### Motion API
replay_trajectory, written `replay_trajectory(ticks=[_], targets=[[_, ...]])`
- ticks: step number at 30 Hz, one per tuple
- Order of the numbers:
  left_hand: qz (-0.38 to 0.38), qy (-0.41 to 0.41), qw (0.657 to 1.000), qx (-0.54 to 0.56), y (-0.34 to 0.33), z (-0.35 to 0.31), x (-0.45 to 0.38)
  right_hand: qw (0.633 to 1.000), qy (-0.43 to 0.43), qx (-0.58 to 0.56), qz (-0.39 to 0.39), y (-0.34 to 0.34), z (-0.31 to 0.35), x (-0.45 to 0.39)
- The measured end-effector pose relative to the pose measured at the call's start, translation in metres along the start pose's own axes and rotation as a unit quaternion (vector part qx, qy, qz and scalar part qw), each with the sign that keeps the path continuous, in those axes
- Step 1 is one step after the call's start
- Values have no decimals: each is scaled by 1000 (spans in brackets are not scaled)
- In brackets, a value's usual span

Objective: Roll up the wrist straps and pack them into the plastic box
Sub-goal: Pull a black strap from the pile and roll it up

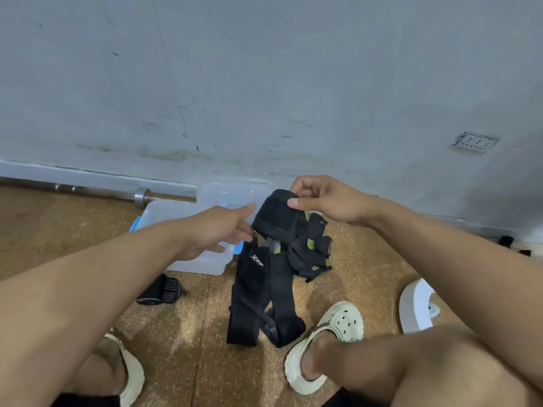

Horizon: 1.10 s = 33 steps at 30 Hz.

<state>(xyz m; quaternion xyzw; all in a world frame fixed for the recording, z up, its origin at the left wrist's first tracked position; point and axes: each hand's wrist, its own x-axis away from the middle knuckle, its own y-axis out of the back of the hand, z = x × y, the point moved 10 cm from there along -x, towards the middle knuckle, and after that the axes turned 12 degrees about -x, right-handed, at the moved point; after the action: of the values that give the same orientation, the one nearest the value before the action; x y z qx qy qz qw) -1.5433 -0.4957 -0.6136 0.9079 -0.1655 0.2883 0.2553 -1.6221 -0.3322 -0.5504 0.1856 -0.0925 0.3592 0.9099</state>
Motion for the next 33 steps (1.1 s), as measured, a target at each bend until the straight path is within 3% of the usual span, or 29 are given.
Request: replay_trajectory(ticks=[3,5,8,12,17,21,25,28,33], targets=[[74,28,977,196,-11,0,7,998,30,-58,14,-18,8,7],[37,14,953,300,1,-6,7,997,36,-62,34,-26,10,8],[-76,-22,905,418,33,-6,4,996,38,-52,56,-33,9,11],[-77,-53,869,486,51,-7,2,989,-10,-54,136,-60,-10,13],[-69,-84,908,404,52,-14,0,975,-84,39,202,-77,-32,13],[-41,-112,947,298,40,-27,5,976,-143,87,137,-55,-41,10],[-42,-134,963,232,37,-31,6,991,-105,-63,46,-38,-26,-1],[-36,-132,972,193,33,-29,5,982,-53,-169,-62,-18,-12,-10],[-35,-121,977,171,31,-24,4,968,19,-203,-146,0,1,-16]])
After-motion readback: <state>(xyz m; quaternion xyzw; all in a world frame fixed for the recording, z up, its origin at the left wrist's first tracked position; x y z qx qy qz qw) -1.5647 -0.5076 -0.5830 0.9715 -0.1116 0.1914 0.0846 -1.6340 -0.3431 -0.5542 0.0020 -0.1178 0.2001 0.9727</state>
